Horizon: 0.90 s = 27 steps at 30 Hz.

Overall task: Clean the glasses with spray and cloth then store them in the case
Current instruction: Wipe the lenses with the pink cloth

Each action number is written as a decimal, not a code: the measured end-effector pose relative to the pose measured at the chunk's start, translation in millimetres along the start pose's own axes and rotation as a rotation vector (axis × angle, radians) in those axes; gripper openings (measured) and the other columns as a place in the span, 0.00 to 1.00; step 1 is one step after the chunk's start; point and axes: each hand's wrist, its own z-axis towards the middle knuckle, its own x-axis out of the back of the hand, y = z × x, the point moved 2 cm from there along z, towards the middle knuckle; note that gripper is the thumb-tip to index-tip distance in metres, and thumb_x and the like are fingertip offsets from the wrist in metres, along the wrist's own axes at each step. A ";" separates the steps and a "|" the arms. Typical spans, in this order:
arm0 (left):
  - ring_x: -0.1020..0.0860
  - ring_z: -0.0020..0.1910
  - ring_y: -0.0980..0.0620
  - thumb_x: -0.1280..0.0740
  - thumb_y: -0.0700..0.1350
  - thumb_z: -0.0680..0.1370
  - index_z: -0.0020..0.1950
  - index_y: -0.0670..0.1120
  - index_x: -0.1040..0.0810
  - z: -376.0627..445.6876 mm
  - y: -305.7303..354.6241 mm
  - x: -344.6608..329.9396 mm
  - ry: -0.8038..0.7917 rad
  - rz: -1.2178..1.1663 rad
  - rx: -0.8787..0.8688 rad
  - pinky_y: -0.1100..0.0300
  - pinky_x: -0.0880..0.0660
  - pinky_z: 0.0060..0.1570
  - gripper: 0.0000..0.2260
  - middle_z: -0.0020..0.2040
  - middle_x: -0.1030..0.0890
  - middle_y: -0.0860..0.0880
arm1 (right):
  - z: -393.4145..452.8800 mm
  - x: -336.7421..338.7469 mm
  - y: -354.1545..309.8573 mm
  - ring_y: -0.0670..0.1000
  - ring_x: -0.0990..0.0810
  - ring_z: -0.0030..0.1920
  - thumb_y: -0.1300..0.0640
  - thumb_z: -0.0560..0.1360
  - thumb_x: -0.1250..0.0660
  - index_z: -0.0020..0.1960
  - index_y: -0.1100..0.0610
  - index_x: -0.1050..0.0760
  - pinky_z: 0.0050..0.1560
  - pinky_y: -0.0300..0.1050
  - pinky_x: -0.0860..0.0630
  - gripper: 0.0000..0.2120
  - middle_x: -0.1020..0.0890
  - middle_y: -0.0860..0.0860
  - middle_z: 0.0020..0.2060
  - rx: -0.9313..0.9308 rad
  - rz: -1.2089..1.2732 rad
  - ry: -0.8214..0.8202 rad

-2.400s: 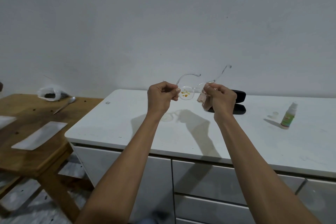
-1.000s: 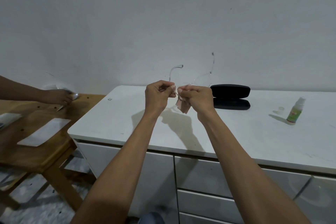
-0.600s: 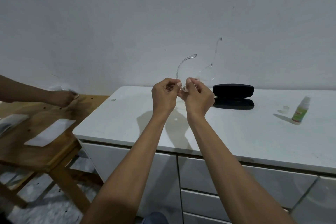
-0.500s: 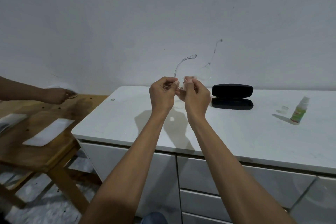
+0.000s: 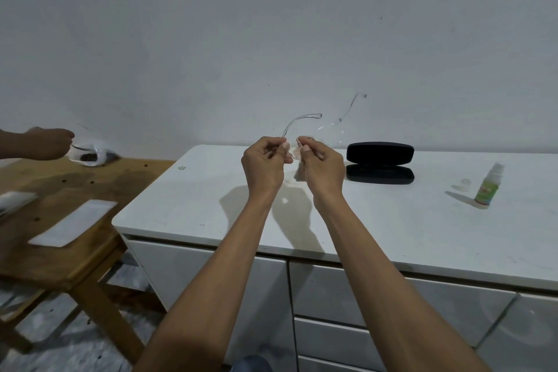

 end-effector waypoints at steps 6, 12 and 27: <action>0.16 0.34 0.50 0.28 0.35 0.76 0.49 0.40 0.17 -5.7 4.6 -5.4 -0.037 -0.034 0.020 0.55 0.17 0.42 0.02 0.34 0.16 0.46 | -3.5 -2.9 -5.3 0.38 0.15 0.36 0.66 0.78 0.30 0.53 0.58 0.14 0.38 0.35 0.18 0.08 0.13 0.48 0.46 -0.101 0.300 0.153; 0.15 0.34 0.52 0.28 0.35 0.77 0.48 0.39 0.17 -8.0 12.4 -5.5 -0.018 -0.030 -0.032 0.60 0.19 0.37 0.02 0.36 0.15 0.45 | -1.2 -5.4 -9.5 0.44 0.13 0.41 0.64 0.77 0.27 0.51 0.57 0.14 0.39 0.36 0.19 0.06 0.12 0.46 0.43 -0.036 0.272 0.095; 0.15 0.33 0.48 0.28 0.36 0.77 0.46 0.41 0.17 -2.6 12.0 2.3 -0.021 0.021 0.002 0.48 0.16 0.46 0.01 0.36 0.15 0.43 | -8.8 -0.4 -11.4 0.45 0.14 0.40 0.58 0.77 0.28 0.48 0.55 0.12 0.52 0.46 0.18 0.06 0.13 0.46 0.35 0.166 -0.135 0.189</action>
